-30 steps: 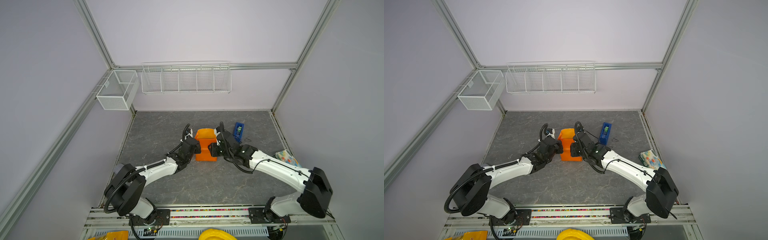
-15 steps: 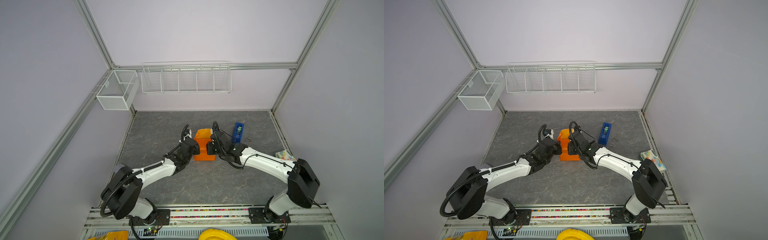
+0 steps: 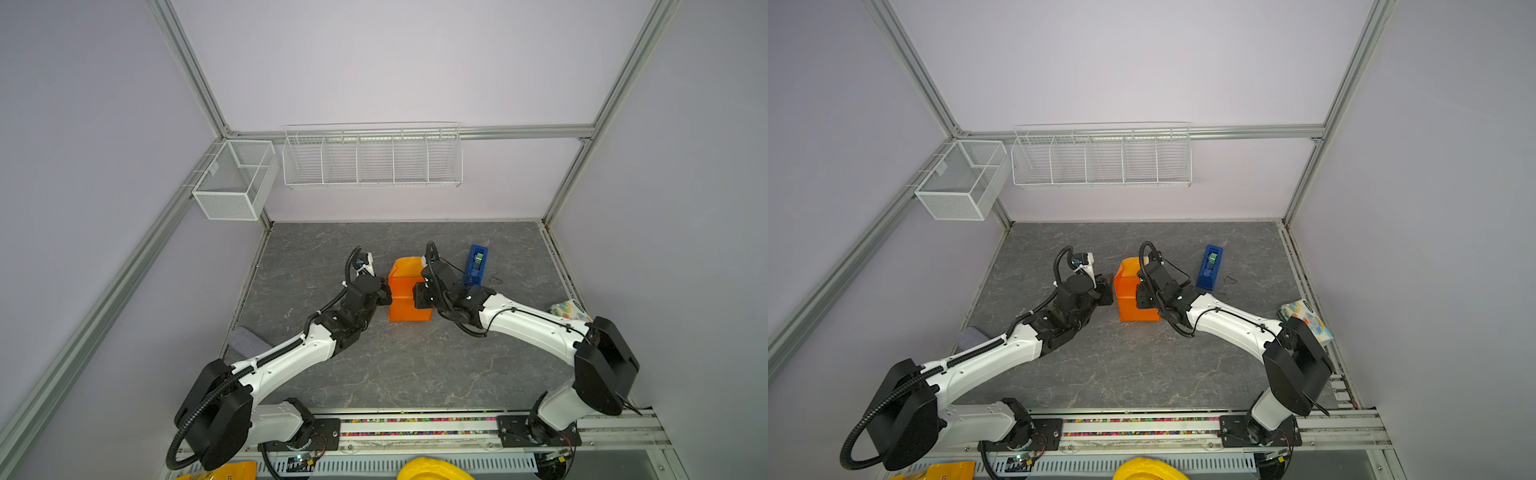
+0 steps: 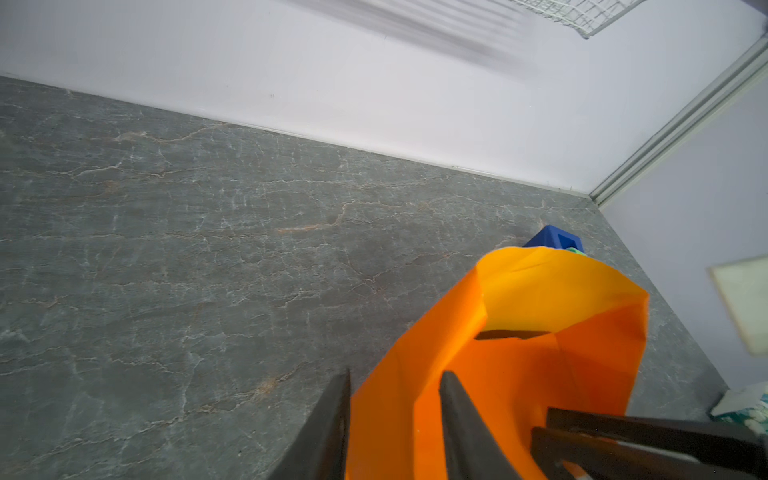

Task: Wrap the gift box in paper

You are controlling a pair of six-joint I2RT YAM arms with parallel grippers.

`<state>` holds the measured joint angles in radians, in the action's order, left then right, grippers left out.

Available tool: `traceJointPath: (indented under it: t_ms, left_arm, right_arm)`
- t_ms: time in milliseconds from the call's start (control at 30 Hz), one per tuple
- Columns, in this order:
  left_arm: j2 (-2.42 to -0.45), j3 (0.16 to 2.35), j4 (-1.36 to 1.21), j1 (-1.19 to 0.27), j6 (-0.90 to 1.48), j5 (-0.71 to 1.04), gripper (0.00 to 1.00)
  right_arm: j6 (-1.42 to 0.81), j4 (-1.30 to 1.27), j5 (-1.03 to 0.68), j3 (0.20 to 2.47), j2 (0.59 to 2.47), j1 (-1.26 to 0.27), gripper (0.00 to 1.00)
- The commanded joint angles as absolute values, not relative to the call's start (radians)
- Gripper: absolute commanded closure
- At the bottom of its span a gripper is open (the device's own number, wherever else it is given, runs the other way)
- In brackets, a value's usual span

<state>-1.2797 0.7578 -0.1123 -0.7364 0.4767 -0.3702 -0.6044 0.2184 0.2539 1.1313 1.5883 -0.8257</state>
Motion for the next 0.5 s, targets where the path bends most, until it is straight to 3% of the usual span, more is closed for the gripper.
traceJointPath:
  t_ms: [0,467]
  left_arm:
    - [-1.308,0.734,-0.096,-0.695,0.504,-0.310,0.64]
    - [-1.423,0.752,-0.226,-0.663,0.507,-0.135,0.63]
  right_arm:
    - [-0.597,0.279,0.253,1.118,1.619,-0.819,0.69]
    - [-0.599,0.281,0.251,1.117,1.614,-0.820,0.69]
